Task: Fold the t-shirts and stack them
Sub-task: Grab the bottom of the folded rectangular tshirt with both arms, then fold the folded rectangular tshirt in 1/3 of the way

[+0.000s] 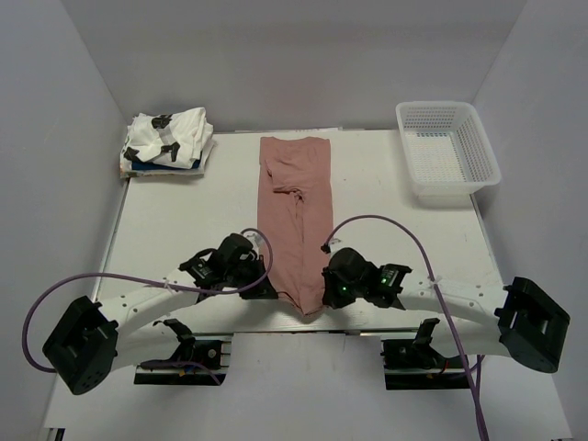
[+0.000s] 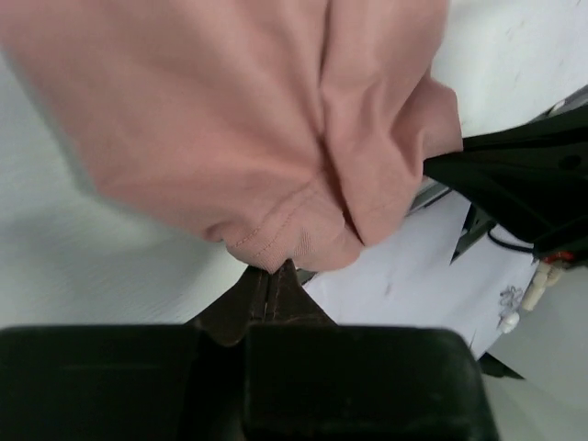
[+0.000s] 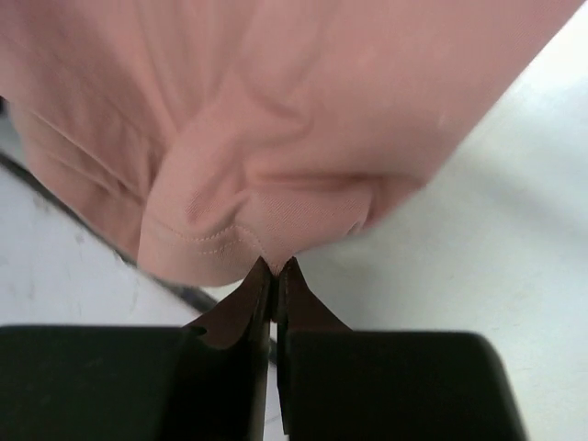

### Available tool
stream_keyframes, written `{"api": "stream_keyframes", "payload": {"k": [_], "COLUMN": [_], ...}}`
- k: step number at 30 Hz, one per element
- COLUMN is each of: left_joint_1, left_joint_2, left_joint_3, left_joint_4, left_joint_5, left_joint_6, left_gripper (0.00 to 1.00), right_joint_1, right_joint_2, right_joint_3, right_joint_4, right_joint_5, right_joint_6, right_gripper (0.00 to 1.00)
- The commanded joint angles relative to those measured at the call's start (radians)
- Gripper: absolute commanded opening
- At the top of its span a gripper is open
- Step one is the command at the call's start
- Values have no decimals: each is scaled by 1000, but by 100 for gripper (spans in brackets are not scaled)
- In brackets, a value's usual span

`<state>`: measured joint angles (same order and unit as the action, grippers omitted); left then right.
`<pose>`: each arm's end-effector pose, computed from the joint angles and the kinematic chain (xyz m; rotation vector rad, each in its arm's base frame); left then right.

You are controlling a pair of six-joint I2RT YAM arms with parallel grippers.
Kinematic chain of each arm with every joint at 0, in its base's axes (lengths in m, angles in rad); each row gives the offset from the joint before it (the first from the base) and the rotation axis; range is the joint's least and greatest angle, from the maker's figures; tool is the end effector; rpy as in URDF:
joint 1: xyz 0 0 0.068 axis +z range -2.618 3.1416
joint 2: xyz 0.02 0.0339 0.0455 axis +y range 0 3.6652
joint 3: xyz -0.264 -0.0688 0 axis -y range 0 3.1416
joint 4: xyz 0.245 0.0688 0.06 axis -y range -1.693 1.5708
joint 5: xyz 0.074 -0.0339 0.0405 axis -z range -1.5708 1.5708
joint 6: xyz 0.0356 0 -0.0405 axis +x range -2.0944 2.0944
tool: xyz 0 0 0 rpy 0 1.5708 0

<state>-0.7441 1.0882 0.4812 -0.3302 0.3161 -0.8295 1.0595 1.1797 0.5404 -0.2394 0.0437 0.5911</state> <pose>0.1373 -0.1414 0.1700 0.0262 2.7594 -0.9499 0.1098 0.1926 0.1752 -0.5761 2.5018 0.6420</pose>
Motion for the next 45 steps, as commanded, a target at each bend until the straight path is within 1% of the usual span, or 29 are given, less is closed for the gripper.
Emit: {"api": "stream_keyframes", "payload": {"k": [1,2,3,4,5,6,8,9,11,12,15,16,19,21,22,26,28,29,33,34,35,36,37,38,39,40,41,42,45], "left_joint_1": [17,17,17,17,17,26,37,51,69,87,133,146,189,209,218,265,279,290,302,313,313,327,339,339,350,350,360,361,361], "left_joint_2": [36,47,47,62,73,73,107,120,160,209,291,341,407,466,484,562,587,587,653,667,700,722,742,772,773,773,773,742,672], "left_joint_3": [89,106,138,154,169,203,241,281,347,370,460,506,572,628,655,695,706,706,743,755,769,815,847,900,918,928,928,928,866], "left_joint_4": [2,2,-9,-9,5,14,25,25,34,34,45,57,57,68,78,79,88,112,122,122,122,81,48,24,-5,-6,-6,3,17], "left_joint_5": [-74,-95,-156,-182,-208,-266,-330,-377,-425,-442,-442,-433,-420,-399,-373,-336,-327,-309,-244,-244,-244,-244,-244,-232,-232,-223,-222,-222,-222], "left_joint_6": [44,44,53,53,53,62,63,73,91,101,132,165,211,231,246,256,256,268,289,290,290,290,277,277,277,277,288,288,279], "left_gripper": [0,0,0,0,0,0,0,0,0,0,0,0,0,0,0,0,0,0,0,0,0,1,29,54,80,87,96,100,100], "right_joint_1": [-13,-15,-36,-44,-52,-82,-104,-140,-177,-202,-249,-271,-311,-320,-344,-378,-401,-415,-434,-443,-449,-449,-461,-463,-469,-467,-467,-464,-464], "right_joint_2": [-15,-8,3,46,63,98,150,190,246,264,313,343,395,441,454,561,587,610,678,702,713,747,753,759,755,747,739,703,647], "right_joint_3": [101,115,130,183,202,222,285,302,374,409,475,501,555,598,618,694,725,754,802,814,848,880,912,924,938,935,932,900,836], "right_joint_4": [-23,-32,-40,-41,-40,-32,-6,-2,20,23,60,84,104,120,126,138,137,132,126,120,95,72,59,20,19,22,29,40,66], "right_joint_5": [175,208,270,322,356,370,380,386,386,389,384,378,363,335,323,276,254,222,191,185,185,196,194,194,197,193,188,177,133], "right_joint_6": [-8,4,9,10,12,12,-5,-7,-20,-22,-53,-75,-91,-111,-125,-154,-168,-166,-181,-182,-175,-171,-166,-159,-157,-163,-171,-172,-185], "right_gripper": [0,0,0,0,0,0,0,0,0,0,0,0,0,0,0,0,0,0,0,3,11,36,44,53,70,74,86,90,90]}}
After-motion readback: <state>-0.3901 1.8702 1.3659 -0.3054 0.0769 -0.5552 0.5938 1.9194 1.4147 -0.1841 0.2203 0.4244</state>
